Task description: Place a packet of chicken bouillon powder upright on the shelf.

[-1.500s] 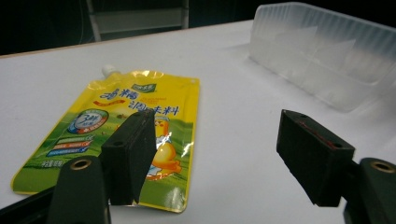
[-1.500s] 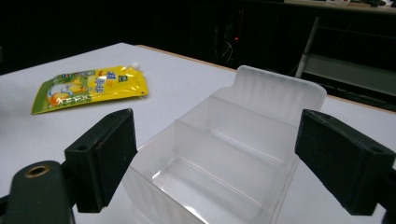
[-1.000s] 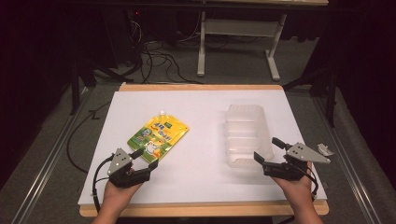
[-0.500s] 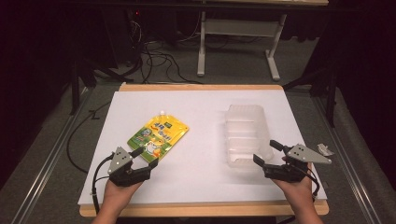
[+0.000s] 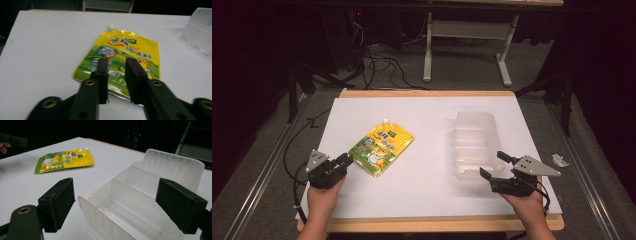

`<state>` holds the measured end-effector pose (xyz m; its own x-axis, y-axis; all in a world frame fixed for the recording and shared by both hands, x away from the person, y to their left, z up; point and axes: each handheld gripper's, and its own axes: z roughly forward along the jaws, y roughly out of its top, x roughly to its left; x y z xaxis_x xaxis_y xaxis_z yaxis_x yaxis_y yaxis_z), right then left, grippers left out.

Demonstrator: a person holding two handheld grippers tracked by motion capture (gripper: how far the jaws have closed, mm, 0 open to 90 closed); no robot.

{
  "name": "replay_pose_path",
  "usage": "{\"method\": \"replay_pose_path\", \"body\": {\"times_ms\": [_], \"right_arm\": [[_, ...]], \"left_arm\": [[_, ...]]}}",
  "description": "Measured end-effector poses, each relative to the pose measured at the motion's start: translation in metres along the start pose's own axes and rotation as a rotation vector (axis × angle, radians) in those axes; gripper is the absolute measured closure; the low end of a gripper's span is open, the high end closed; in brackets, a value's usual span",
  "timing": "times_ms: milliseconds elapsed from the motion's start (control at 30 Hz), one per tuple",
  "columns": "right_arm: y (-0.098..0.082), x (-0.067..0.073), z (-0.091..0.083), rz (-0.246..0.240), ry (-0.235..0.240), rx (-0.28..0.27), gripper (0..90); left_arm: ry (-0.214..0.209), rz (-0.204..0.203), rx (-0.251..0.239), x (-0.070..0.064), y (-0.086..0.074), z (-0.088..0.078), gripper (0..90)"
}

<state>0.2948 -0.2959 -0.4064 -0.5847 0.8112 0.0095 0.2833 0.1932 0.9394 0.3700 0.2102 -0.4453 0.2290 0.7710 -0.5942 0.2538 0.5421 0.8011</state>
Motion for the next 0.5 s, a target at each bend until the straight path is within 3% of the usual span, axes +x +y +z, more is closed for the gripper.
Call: {"method": "replay_pose_path", "body": {"times_ms": [133,167,200,233,300,333,500], "right_arm": [[0.0,0.002,0.002,0.001,0.001,0.009,16.2],[0.0,0.002,0.002,-0.003,0.0,0.012,16.5],[0.0,0.002,0.002,-0.006,0.0,0.014,16.6],[0.0,0.002,0.003,-0.008,0.001,0.014,16.6],[-0.001,0.001,0.003,-0.003,0.005,0.011,17.0],[-0.001,0.0,0.003,-0.005,0.004,0.014,17.1],[-0.002,0.0,0.005,0.002,0.01,0.025,17.4]], "left_arm": [[0.04,-0.036,0.023,0.009,0.003,0.011,79.5],[0.077,-0.051,0.056,0.016,0.003,0.025,68.8],[0.085,-0.075,0.045,0.017,0.002,0.032,67.3],[0.074,-0.039,0.092,0.023,0.003,0.035,65.8],[0.04,0.129,0.303,0.04,0.01,0.035,57.8],[0.072,-0.11,0.105,0.026,0.006,0.057,54.2],[0.06,-0.111,0.139,0.026,0.006,0.078,43.9]]}}
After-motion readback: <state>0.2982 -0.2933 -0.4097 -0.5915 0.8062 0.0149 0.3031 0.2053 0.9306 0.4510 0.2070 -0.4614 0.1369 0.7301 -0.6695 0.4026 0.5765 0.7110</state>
